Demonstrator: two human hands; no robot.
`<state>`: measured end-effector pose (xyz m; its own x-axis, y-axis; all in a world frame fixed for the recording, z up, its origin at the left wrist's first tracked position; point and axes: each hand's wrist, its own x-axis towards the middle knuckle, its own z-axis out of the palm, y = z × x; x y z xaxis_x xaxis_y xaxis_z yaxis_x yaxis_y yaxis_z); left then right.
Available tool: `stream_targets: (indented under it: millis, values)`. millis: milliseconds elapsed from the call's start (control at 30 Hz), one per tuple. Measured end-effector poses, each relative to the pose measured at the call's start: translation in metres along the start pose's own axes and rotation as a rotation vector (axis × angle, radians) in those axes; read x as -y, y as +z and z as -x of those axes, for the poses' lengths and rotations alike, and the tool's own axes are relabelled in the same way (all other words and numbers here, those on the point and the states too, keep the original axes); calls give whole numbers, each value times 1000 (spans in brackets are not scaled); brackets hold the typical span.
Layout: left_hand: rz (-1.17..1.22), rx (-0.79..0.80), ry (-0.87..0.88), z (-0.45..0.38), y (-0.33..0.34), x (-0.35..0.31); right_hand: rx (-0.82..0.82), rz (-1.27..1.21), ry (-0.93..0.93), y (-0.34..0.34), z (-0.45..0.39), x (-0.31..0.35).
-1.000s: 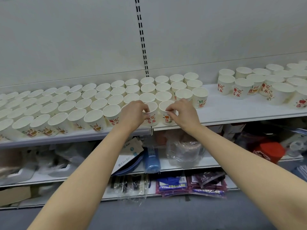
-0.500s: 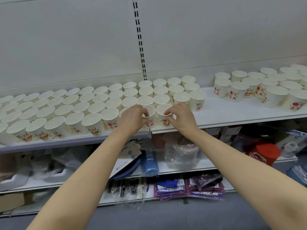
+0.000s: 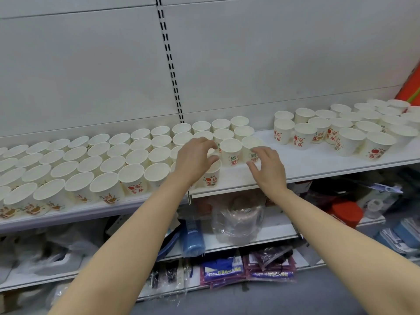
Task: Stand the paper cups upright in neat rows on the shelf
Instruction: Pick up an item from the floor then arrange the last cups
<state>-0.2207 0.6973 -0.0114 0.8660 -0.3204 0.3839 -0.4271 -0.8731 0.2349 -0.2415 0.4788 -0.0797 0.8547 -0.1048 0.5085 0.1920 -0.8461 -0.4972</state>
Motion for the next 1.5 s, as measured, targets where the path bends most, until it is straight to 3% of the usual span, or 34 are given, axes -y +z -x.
stream_targets:
  millis: [233,367,500,767,1033,1233,1333,1500]
  values:
    - [-203,201,55,-52,37,-32,120,40,75,-7,-26,-29]
    - [-388,217,88,-61,50,-31,160,43,52,-3,-34,-30]
    - [-403,218,75,-63,53,-24,152,11,20,2,-38,-30]
    - [-43,21,48,-68,51,-52,14,37,27,-28,-32,-58]
    - [156,107,139,-98,104,-184,-71,240,29,-105,-7,-173]
    - [524,158,28,-141,168,-283,-184,239,176,-176,3,-268]
    - [664,123,-78,-155,193,-315,-158,154,227,-202,1,-305]
    - [636,123,-195,-165,220,-334,-95,12,239,-221,-14,-331]
